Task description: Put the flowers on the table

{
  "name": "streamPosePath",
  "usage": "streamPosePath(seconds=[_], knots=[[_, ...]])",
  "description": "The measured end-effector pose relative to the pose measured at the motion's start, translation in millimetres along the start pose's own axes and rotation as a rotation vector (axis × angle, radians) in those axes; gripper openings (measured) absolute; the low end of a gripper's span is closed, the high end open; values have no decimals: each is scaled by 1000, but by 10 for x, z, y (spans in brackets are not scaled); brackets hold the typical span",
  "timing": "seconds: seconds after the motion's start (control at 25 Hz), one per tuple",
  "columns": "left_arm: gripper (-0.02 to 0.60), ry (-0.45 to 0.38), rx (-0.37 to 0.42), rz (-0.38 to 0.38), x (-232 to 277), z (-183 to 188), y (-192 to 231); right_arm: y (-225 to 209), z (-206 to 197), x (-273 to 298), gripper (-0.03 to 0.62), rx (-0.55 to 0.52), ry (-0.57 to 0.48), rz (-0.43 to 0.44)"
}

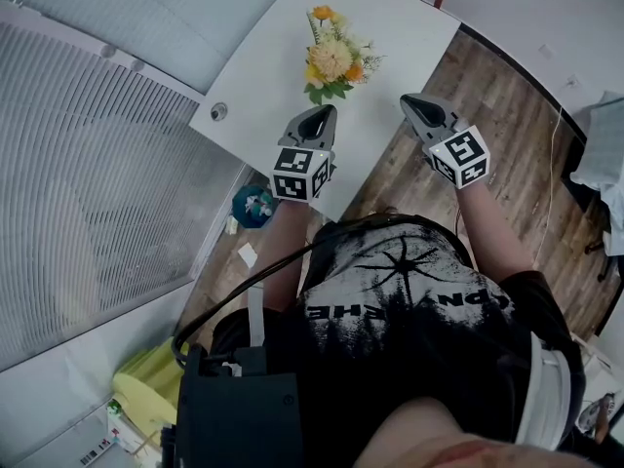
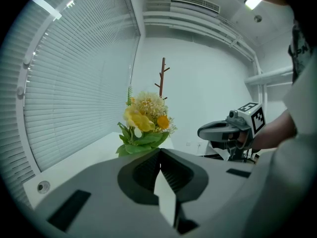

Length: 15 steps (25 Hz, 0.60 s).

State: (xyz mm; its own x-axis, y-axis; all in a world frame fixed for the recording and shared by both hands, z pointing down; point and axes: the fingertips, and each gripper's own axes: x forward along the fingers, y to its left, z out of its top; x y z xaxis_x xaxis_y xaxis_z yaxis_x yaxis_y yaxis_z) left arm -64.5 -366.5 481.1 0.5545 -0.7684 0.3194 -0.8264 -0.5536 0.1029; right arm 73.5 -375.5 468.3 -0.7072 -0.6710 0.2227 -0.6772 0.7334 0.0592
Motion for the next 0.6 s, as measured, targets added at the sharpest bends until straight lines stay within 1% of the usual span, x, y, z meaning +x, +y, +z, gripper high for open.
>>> streamPosePath(seconds=[0.6], knots=[[12, -4, 4, 13, 5, 6, 12, -20, -32, 37, 18, 20, -2, 5]])
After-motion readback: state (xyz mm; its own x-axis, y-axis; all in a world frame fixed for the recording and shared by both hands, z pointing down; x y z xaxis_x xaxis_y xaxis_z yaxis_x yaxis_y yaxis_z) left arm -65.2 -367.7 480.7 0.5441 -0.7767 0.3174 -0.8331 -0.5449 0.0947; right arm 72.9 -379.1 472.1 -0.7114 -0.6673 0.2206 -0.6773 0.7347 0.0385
